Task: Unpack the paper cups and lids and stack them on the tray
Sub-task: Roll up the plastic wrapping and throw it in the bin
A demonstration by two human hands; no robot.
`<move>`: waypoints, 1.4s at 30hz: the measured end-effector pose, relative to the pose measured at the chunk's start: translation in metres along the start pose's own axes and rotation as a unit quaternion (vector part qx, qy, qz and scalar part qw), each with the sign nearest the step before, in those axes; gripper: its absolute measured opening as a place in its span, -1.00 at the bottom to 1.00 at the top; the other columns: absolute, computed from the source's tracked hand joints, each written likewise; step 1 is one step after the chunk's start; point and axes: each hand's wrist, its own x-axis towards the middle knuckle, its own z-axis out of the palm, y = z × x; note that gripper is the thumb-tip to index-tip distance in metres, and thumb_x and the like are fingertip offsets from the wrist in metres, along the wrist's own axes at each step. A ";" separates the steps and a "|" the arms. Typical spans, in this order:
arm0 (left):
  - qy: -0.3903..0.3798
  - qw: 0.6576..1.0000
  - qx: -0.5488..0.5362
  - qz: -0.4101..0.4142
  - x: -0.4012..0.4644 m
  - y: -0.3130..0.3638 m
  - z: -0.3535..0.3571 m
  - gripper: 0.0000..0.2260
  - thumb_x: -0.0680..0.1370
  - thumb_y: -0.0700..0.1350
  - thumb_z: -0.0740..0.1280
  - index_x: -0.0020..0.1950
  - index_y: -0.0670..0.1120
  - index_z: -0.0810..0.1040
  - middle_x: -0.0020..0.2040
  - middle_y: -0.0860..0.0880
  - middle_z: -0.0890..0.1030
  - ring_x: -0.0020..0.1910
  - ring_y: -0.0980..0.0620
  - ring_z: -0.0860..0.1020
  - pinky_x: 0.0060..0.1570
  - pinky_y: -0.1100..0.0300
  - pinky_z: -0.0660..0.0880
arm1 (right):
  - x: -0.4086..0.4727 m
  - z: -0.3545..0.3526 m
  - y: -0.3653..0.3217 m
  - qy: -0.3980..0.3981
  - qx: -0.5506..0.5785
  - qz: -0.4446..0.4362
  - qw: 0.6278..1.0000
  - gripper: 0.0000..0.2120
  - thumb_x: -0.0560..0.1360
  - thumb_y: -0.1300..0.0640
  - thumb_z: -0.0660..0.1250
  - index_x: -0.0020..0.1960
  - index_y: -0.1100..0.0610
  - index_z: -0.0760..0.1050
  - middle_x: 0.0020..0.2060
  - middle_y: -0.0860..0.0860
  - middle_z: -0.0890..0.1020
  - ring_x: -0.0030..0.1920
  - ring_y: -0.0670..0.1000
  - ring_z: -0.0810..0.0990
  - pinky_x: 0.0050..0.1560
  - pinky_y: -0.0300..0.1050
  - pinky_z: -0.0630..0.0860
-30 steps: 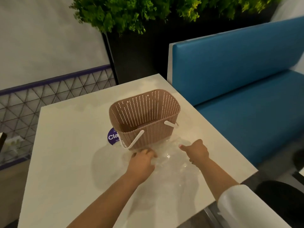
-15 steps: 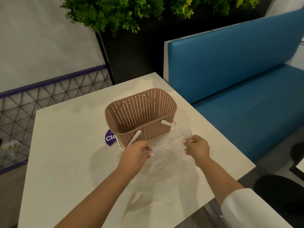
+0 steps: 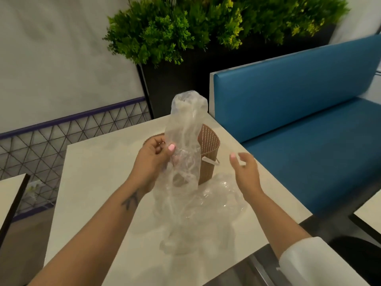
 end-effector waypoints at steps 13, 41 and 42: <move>-0.170 0.978 -0.062 -0.104 -0.045 0.031 0.075 -0.83 0.61 -0.23 0.21 0.04 -0.15 0.61 -0.15 -0.07 0.68 -0.26 0.07 0.66 -0.28 0.20 0.59 | -0.048 -0.094 -0.092 -0.151 0.111 -0.005 0.982 -0.85 0.48 0.12 0.41 -0.19 0.16 0.51 -0.27 0.04 0.61 -0.29 0.00 0.57 -0.16 -0.12 0.56; -0.362 0.903 -0.110 -0.201 -0.181 0.049 0.289 -0.84 0.59 -0.14 0.26 -0.11 -0.14 0.59 -0.14 -0.13 0.61 -0.21 -0.05 0.61 -0.17 0.09 0.57 | -0.217 -0.302 -0.034 -0.126 -0.372 -0.114 0.913 -0.72 0.46 0.03 0.33 0.00 -0.37 0.57 0.53 -0.22 -0.16 0.52 0.02 -0.25 0.45 0.24 -0.30; -0.352 0.908 -0.116 -0.195 -0.187 0.049 0.293 -0.84 0.59 -0.14 0.26 -0.10 -0.14 0.60 -0.15 -0.13 0.63 -0.21 -0.05 0.62 -0.14 0.08 0.58 | -0.220 -0.307 -0.031 -0.137 -0.358 -0.084 0.920 -0.69 0.41 -0.03 0.29 0.08 -0.35 0.55 0.54 -0.20 -0.18 0.52 0.02 -0.28 0.43 0.27 -0.37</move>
